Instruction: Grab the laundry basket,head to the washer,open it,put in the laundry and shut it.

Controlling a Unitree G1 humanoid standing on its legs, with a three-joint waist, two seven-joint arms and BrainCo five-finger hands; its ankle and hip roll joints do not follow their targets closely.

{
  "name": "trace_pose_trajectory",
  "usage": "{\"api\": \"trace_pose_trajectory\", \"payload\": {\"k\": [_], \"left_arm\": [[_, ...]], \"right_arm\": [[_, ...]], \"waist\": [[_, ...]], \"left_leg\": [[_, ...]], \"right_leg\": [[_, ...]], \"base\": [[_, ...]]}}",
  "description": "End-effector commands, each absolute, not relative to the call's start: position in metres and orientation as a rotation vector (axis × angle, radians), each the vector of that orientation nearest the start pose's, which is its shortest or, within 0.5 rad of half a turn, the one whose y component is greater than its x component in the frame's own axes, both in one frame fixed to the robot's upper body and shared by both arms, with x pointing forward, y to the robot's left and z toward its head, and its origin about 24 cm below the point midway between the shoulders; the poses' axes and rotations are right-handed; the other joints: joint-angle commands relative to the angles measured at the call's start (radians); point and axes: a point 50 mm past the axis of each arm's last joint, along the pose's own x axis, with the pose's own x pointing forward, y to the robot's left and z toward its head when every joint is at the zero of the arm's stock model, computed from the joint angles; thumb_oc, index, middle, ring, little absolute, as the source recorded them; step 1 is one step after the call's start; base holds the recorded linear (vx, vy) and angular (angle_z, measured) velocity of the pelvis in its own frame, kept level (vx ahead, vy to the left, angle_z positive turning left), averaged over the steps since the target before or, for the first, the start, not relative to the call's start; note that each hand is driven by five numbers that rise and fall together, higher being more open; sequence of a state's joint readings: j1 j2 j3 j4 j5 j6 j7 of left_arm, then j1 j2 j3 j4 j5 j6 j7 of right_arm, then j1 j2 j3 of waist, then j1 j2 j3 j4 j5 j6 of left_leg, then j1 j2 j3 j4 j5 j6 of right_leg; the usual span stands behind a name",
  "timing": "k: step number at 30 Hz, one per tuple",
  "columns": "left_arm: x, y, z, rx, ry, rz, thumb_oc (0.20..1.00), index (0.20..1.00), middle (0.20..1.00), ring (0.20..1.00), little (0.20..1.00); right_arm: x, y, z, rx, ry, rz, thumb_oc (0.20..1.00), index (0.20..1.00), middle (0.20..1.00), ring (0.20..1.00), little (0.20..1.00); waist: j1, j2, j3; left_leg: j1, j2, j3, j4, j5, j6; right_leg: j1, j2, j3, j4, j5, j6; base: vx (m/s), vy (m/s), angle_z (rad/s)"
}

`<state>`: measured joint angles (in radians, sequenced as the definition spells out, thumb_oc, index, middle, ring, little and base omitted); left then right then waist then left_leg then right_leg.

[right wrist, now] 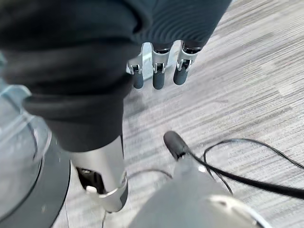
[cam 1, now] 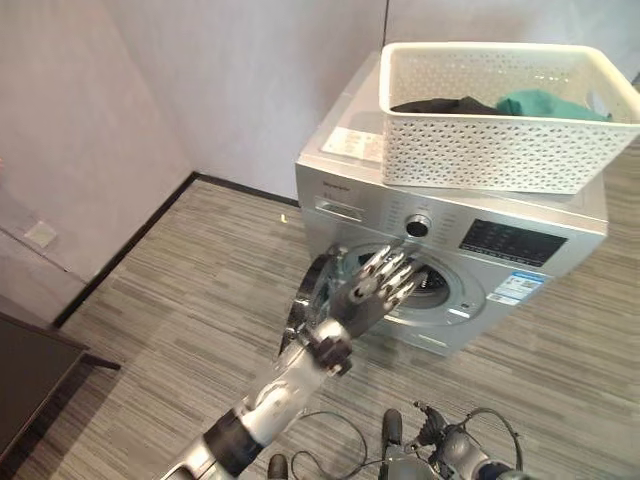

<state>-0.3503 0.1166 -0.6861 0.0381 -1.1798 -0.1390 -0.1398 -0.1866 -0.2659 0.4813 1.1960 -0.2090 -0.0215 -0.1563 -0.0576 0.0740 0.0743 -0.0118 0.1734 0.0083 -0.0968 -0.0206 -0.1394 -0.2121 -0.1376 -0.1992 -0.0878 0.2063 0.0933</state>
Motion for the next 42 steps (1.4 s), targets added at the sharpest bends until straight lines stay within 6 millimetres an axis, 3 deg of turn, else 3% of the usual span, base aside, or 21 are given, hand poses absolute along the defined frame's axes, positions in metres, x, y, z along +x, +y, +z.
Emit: {"api": "trace_pose_trajectory", "payload": {"k": [1,4,5,6,9,11,13,15,16,19,20,21,22,27,30,36,37,38,42], "left_arm": [[0.26,0.013,0.11,-0.882,-0.022,-0.808,1.0,1.0,1.0,1.0,1.0],[0.263,0.026,0.077,-0.717,0.063,-0.718,1.0,1.0,1.0,1.0,1.0],[0.262,0.033,0.056,-0.629,0.123,-0.685,1.0,1.0,1.0,1.0,1.0],[0.262,0.049,0.024,-0.431,0.21,-0.638,1.0,1.0,1.0,1.0,1.0],[0.261,0.074,-0.014,-0.078,0.307,-0.63,1.0,1.0,1.0,1.0,1.0],[0.261,0.09,-0.039,0.245,0.364,-0.631,1.0,1.0,1.0,1.0,1.0],[0.269,0.1,-0.051,0.5,0.349,-0.568,1.0,1.0,1.0,1.0,1.0],[0.273,0.104,-0.053,0.58,0.333,-0.528,1.0,1.0,1.0,1.0,1.0],[0.286,0.117,-0.047,0.654,0.289,-0.406,1.0,1.0,1.0,1.0,1.0],[0.312,0.139,-0.024,0.696,0.204,-0.218,1.0,1.0,1.0,1.0,1.0],[0.327,0.154,-0.008,0.697,0.164,-0.113,1.0,1.0,1.0,1.0,1.0],[0.327,0.154,-0.008,0.697,0.164,-0.112,1.0,1.0,1.0,1.0,1.0],[0.336,0.168,0.007,0.65,0.124,-0.015,1.0,1.0,1.0,1.0,1.0],[0.335,0.177,0.023,0.569,0.038,0.035,1.0,1.0,1.0,1.0,1.0],[0.315,0.182,0.013,0.484,0.048,0.017,1.0,1.0,1.0,1.0,1.0],[0.266,0.204,-0.031,0.352,0.227,0.054,1.0,1.0,1.0,1.0,1.0],[0.242,0.212,-0.052,0.311,0.33,0.067,1.0,1.0,1.0,1.0,1.0],[0.242,0.212,-0.053,0.311,0.33,0.066,1.0,1.0,1.0,1.0,1.0],[0.222,0.212,-0.071,0.282,0.419,0.063,1.0,1.0,1.0,1.0,1.0]], "right_arm": [[0.185,-0.217,-0.13,-0.797,0.897,0.148,1.0,1.0,1.0,1.0,1.0],[0.181,-0.224,-0.13,-0.773,0.909,0.122,1.0,1.0,1.0,1.0,1.0],[0.18,-0.226,-0.13,-0.764,0.914,0.12,1.0,1.0,1.0,1.0,1.0],[0.18,-0.23,-0.129,-0.747,0.917,0.106,1.0,1.0,1.0,1.0,1.0],[0.182,-0.237,-0.126,-0.73,0.916,0.083,1.0,1.0,1.0,1.0,1.0],[0.186,-0.24,-0.123,-0.713,0.908,0.074,1.0,1.0,1.0,1.0,1.0],[0.188,-0.238,-0.122,-0.699,0.891,0.063,1.0,1.0,1.0,1.0,1.0],[0.19,-0.236,-0.121,-0.698,0.877,0.059,1.0,1.0,1.0,1.0,1.0],[0.193,-0.23,-0.12,-0.697,0.837,0.06,1.0,1.0,1.0,1.0,1.0],[0.199,-0.222,-0.117,-0.688,0.781,0.061,1.0,1.0,1.0,1.0,1.0],[0.196,-0.221,-0.118,-0.692,0.773,0.061,1.0,1.0,1.0,1.0,1.0],[0.196,-0.221,-0.118,-0.692,0.773,0.061,1.0,1.0,1.0,1.0,1.0],[0.189,-0.224,-0.12,-0.693,0.791,0.05,1.0,1.0,1.0,1.0,1.0],[0.17,-0.235,-0.129,-0.673,0.874,0.009,1.0,1.0,1.0,1.0,1.0],[0.151,-0.244,-0.137,-0.654,0.959,-0.03,1.0,1.0,1.0,1.0,1.0],[0.123,-0.26,-0.143,-0.485,1.061,-0.193,1.0,1.0,1.0,1.0,1.0],[0.105,-0.273,-0.145,-0.31,1.093,-0.37,1.0,1.0,1.0,1.0,1.0],[0.105,-0.274,-0.145,-0.31,1.094,-0.37,1.0,1.0,1.0,1.0,1.0],[0.095,-0.3,-0.137,0.017,1.004,-0.704,1.0,1.0,1.0,1.0,1.0]], "waist": [[-0.003,-0.051,0.073],[-0.005,-0.055,0.081],[-0.007,-0.056,0.083],[-0.012,-0.054,0.09],[-0.019,-0.053,0.096],[-0.024,-0.053,0.101],[-0.026,-0.058,0.11],[-0.027,-0.063,0.115],[-0.03,-0.075,0.129],[-0.037,-0.092,0.141],[-0.043,-0.1,0.143],[-0.044,-0.1,0.143],[-0.046,-0.104,0.144],[-0.041,-0.105,0.14],[-0.028,-0.104,0.13],[-0.008,-0.112,0.101],[-0.007,-0.116,0.08],[-0.007,-0.116,0.081],[-0.009,-0.113,0.067]], "left_leg": [[0.008,-0.033,0.029,0.011,-0.04,0.039],[-0.002,-0.033,0.04,0.012,-0.038,0.039],[-0.002,-0.032,0.044,0.012,-0.037,0.039],[-0.002,-0.03,0.052,0.012,-0.038,0.038],[-0.017,-0.029,0.062,0.013,-0.033,0.038],[-0.029,-0.025,0.07,0.013,-0.03,0.039],[-0.04,-0.023,0.072,0.013,-0.025,0.038],[-0.047,-0.023,0.072,0.013,-0.022,0.038],[-0.064,-0.021,0.07,0.011,-0.014,0.035],[-0.093,-0.02,0.068,0.01,-0.001,0.03],[-0.105,-0.018,0.067,0.01,0.003,0.027],[-0.105,-0.018,0.067,0.01,0.003,0.027],[-0.11,-0.016,0.067,0.01,0.004,0.025],[-0.095,-0.015,0.066,0.01,-0.004,0.024],[-0.066,-0.016,0.073,0.01,-0.017,0.027],[-0.023,-0.01,0.076,0.043,-0.049,0.032],[-0.001,-0.001,0.078,0.063,-0.065,0.032],[0.001,0.0,0.078,0.063,-0.066,0.032],[0.008,-0.003,0.083,0.131,-0.091,0.036]], "right_leg": [[0.052,-0.076,0.081,0.007,-0.141,0.072],[0.033,-0.077,0.09,0.009,-0.136,0.071],[0.027,-0.076,0.096,0.01,-0.134,0.071],[0.016,-0.071,0.103,0.012,-0.132,0.07],[-0.015,-0.066,0.122,0.017,-0.126,0.069],[-0.033,-0.062,0.128,0.018,-0.127,0.069],[-0.045,-0.06,0.125,0.018,-0.127,0.067],[-0.051,-0.06,0.124,0.019,-0.127,0.066],[-0.069,-0.058,0.126,0.018,-0.123,0.066],[-0.096,-0.057,0.128,0.015,-0.111,0.066],[-0.104,-0.058,0.127,0.013,-0.108,0.067],[-0.104,-0.058,0.127,0.013,-0.108,0.067],[-0.104,-0.06,0.124,0.011,-0.107,0.068],[-0.087,-0.061,0.121,0.011,-0.111,0.068],[-0.061,-0.06,0.123,0.009,-0.116,0.067],[-0.004,-0.053,0.119,0.012,-0.134,0.065],[0.03,-0.05,0.114,0.013,-0.144,0.066],[0.032,-0.049,0.114,0.013,-0.144,0.066],[0.075,-0.06,0.102,0.022,-0.153,0.069]], "base": [[-0.05,-0.01,0.02],[-0.02,-0.003,-0.02],[0.01,0.004,-0.06],[0.0,0.012,-0.14],[-0.01,0.022,-0.21],[-0.02,0.018,-0.05],[-0.03,-0.01,-0.1],[-0.05,-0.022,-0.08],[-0.07,-0.02,0.0],[-0.08,-0.029,-0.01],[-0.04,-0.02,0.01],[-0.03,-0.033,-0.04],[-0.01,-0.018,-0.04],[0.01,-0.002,-0.01],[0.06,0.016,0.0],[0.06,0.009,0.0],[0.1,0.002,-0.02],[0.1,0.018,0.01],[0.02,0.046,0.03]]}}
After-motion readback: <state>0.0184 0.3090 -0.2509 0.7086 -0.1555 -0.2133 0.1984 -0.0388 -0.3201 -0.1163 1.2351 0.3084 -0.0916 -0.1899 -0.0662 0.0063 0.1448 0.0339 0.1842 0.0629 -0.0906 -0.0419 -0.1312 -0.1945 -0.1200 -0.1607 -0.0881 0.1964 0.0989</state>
